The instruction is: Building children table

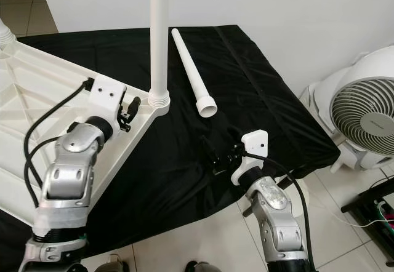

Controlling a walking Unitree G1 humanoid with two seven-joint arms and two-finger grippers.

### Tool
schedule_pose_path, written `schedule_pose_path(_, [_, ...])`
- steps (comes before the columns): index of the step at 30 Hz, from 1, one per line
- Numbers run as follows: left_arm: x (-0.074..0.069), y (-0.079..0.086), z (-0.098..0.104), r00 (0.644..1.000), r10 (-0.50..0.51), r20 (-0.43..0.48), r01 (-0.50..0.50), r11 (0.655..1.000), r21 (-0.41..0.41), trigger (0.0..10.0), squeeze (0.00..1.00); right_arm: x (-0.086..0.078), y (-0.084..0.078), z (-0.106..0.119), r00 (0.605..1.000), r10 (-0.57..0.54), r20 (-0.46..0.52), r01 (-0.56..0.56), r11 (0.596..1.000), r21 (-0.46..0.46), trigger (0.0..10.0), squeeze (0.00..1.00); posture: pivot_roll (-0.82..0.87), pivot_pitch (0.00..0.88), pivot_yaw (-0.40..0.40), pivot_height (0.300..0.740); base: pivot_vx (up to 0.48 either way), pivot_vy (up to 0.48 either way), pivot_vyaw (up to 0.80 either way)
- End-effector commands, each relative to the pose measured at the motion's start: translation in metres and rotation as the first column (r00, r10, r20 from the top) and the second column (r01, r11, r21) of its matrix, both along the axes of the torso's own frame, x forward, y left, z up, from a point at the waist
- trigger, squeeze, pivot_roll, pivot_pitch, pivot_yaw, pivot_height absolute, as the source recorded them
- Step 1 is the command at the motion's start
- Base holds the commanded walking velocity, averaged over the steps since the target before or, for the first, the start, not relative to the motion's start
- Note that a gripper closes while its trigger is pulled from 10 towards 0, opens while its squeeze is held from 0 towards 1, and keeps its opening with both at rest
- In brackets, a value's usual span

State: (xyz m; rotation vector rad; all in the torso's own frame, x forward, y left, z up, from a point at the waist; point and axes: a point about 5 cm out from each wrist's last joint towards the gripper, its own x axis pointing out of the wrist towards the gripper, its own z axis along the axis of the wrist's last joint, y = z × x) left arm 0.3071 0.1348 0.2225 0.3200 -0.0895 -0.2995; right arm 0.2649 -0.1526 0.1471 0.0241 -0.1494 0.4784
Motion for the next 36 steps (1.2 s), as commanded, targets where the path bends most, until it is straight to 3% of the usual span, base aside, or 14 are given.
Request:
schedule_pose_path(1, [-0.008, 0.013, 0.003, 0.999, -0.037, 0.027, 0.035, 0.997, 0.075, 10.0, 0.0, 0.001, -0.001, -0.002, 1.0, -0.003, -0.002, 0.003, 1.0, 0.002, 10.0, 0.0, 0.08, 0.094, -0.071, 0.74, 0.0, 0.0, 0.0])
schedule_pose_path(3, [-0.008, 0.013, 0.003, 0.999, -0.037, 0.027, 0.035, 0.997, 0.075, 10.0, 0.0, 0.001, -0.001, -0.002, 1.0, -0.003, -0.002, 0.003, 1.0, 0.002, 10.0, 0.0, 0.08, 0.094, -0.071, 0.74, 0.0, 0.0, 0.0])
schedule_pose_path(6, [-0.01, 0.052, 0.009, 0.997, 0.061, 0.057, -0.073, 0.972, 0.224, 10.0, 0.0, 0.006, -0.003, 0.001, 1.0, -0.017, 0.009, 0.017, 1.0, 0.0, 10.0, 0.0, 0.09, 0.099, -0.076, 0.74, 0.0, 0.0, 0.0])
schedule_pose_path(9, [-0.01, 0.063, 0.009, 0.993, 0.1, 0.066, -0.114, 0.962, 0.247, 10.0, 0.0, 0.007, -0.003, 0.001, 1.0, -0.019, 0.011, 0.019, 1.0, -0.002, 10.0, 0.0, 0.09, 0.099, -0.076, 0.74, 0.0, 0.0, 0.0])
schedule_pose_path(10, [-0.01, 0.078, 0.008, 0.984, 0.161, 0.071, -0.176, 0.937, 0.303, 10.0, 0.0, 0.007, -0.003, 0.002, 1.0, -0.019, 0.013, 0.019, 1.0, -0.003, 10.0, 0.0, 0.1, 0.102, -0.079, 0.74, 0.0, 0.0, 0.0])
schedule_pose_path(13, [-0.011, 0.092, 0.006, 0.971, 0.232, 0.061, -0.238, 0.909, 0.342, 10.0, 0.0, 0.008, -0.003, 0.002, 1.0, -0.017, 0.012, 0.017, 1.0, -0.003, 10.0, 0.0, 0.1, 0.102, -0.081, 0.74, 0.0, 0.0, 0.0])
schedule_pose_path(14, [-0.013, 0.107, 0.003, 0.95, 0.308, 0.051, -0.304, 0.876, 0.375, 10.0, 0.0, 0.008, -0.003, 0.002, 1.0, -0.016, 0.012, 0.017, 1.0, -0.003, 10.0, 0.0, 0.1, 0.102, -0.081, 0.74, 0.0, 0.0, 0.0])
schedule_pose_path(15, [-0.013, 0.107, 0.003, 0.95, 0.308, 0.051, -0.304, 0.876, 0.375, 10.0, 0.0, 0.008, -0.003, 0.002, 1.0, -0.016, 0.012, 0.017, 1.0, -0.003, 10.0, 0.0, 0.1, 0.102, -0.081, 0.74, 0.0, 0.0, 0.0])
schedule_pose_path(16, [-0.016, 0.121, 0.0, 0.928, 0.369, 0.041, -0.352, 0.838, 0.417, 10.0, 0.0, 0.008, -0.003, 0.002, 1.0, -0.016, 0.013, 0.016, 1.0, -0.002, 10.0, 0.0, 0.1, 0.104, -0.084, 0.74, 0.0, 0.0, 0.0])
schedule_pose_path(18, [-0.02, 0.13, -0.003, 0.917, 0.399, 0.023, -0.364, 0.811, 0.458, 10.0, 0.0, 0.009, -0.003, 0.002, 1.0, -0.015, 0.014, 0.015, 1.0, -0.003, 10.0, 0.0, 0.1, 0.104, -0.087, 0.74, 0.0, 0.0, 0.0])
schedule_pose_path(21, [-0.024, 0.135, -0.007, 0.915, 0.404, -0.003, -0.348, 0.79, 0.505, 10.0, 0.0, 0.009, -0.003, 0.002, 1.0, -0.014, 0.015, 0.014, 1.0, -0.004, 10.0, 0.0, 0.1, 0.103, -0.089, 0.74, 0.0, 0.0, 0.0])
schedule_pose_path(24, [-0.033, 0.143, -0.014, 0.924, 0.376, -0.069, -0.253, 0.736, 0.628, 10.0, 0.0, 0.011, -0.004, 0.003, 1.0, -0.008, 0.018, 0.008, 1.0, -0.01, 10.0, 0.0, 0.1, 0.105, -0.092, 0.74, 0.0, 0.0, 0.0])
schedule_pose_path(26, [-0.033, 0.143, -0.014, 0.924, 0.376, -0.069, -0.253, 0.736, 0.628, 10.0, 0.0, 0.011, -0.004, 0.003, 1.0, -0.008, 0.018, 0.008, 1.0, -0.01, 10.0, 0.0, 0.1, 0.105, -0.092, 0.74, 0.0, 0.0, 0.0])
schedule_pose_path(36, [-0.048, 0.142, -0.016, 0.949, 0.25, -0.192, -0.014, 0.644, 0.765, 10.0, 0.0, 0.012, -0.006, 0.004, 1.0, -0.012, 0.022, 0.012, 1.0, -0.015, 10.0, 0.0, 0.1, 0.101, -0.087, 0.74, 0.0, 0.0, 0.0])
